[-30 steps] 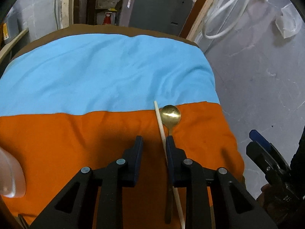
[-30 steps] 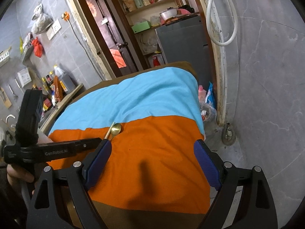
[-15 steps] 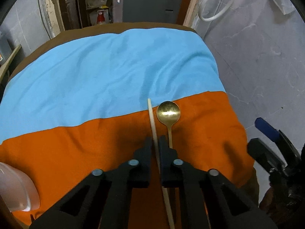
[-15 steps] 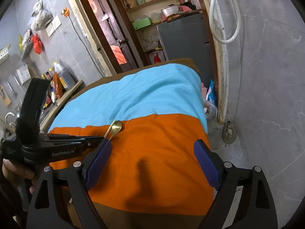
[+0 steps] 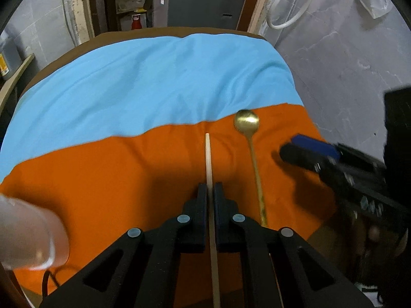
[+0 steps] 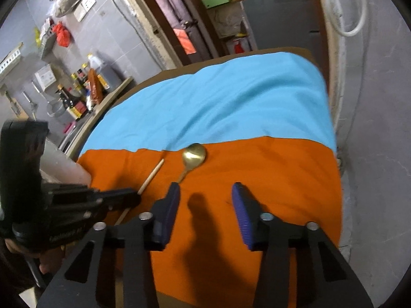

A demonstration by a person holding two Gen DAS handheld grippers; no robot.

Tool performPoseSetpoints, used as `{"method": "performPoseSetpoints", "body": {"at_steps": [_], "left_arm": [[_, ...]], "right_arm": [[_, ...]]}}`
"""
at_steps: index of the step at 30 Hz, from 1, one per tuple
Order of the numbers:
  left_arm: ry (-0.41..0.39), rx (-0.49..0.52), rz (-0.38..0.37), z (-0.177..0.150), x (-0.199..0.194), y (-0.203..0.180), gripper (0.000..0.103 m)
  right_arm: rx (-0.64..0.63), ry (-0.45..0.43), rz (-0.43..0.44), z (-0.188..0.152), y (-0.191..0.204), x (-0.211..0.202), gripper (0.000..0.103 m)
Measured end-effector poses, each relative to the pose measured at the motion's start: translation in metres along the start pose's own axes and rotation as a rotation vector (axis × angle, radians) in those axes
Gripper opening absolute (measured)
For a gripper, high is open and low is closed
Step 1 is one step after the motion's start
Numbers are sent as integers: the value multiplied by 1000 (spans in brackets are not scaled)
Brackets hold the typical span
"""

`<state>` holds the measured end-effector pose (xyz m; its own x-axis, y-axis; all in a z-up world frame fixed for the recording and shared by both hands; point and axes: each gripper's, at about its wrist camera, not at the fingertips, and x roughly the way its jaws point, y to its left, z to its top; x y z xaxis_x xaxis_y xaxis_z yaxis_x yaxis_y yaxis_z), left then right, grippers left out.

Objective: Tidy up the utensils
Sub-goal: 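Close the left tool on the last chopstick while the right tool grasps the gold spoon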

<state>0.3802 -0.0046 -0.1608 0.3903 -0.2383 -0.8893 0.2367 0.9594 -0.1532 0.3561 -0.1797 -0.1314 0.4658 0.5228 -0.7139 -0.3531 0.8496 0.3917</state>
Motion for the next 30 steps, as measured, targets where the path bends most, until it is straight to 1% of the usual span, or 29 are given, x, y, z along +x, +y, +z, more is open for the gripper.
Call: {"method": "performPoseSetpoints", "body": {"at_steps": [4, 8, 10, 12, 14, 15, 16, 21, 25, 28, 30], "left_arm": [[0, -18, 8, -15, -9, 7, 5], [2, -45, 2, -26, -15, 12, 5], [2, -55, -5, -29, -17, 12, 5], [3, -63, -10, -31, -18, 13, 5], [7, -73, -15, -32, -19, 14, 5], [9, -75, -17, -31, -20, 16, 5], [11, -78, -18, -31, -20, 15, 5], [29, -89, -20, -30, -21, 16, 5], [71, -74, -29, -34, -24, 17, 5], [97, -26, -17, -33, -23, 12, 5], [120, -3, 3, -30, -22, 9, 5]], "right_arm": [[-17, 27, 23, 5, 8, 7, 29], [-54, 65, 28, 7, 20, 17, 28], [-79, 88, 8, 8, 28, 22, 28], [-100, 110, -40, 9, 37, 26, 28], [-121, 128, -92, 8, 43, 27, 22], [-143, 136, -120, 7, 45, 27, 15], [-158, 145, -132, 5, 46, 26, 12], [-200, 210, -148, -9, 45, 10, 8], [-195, 254, -143, -29, 39, -11, 7], [-129, 236, -110, -34, 30, -18, 7], [-96, 235, -112, -29, 28, -16, 7]]}}
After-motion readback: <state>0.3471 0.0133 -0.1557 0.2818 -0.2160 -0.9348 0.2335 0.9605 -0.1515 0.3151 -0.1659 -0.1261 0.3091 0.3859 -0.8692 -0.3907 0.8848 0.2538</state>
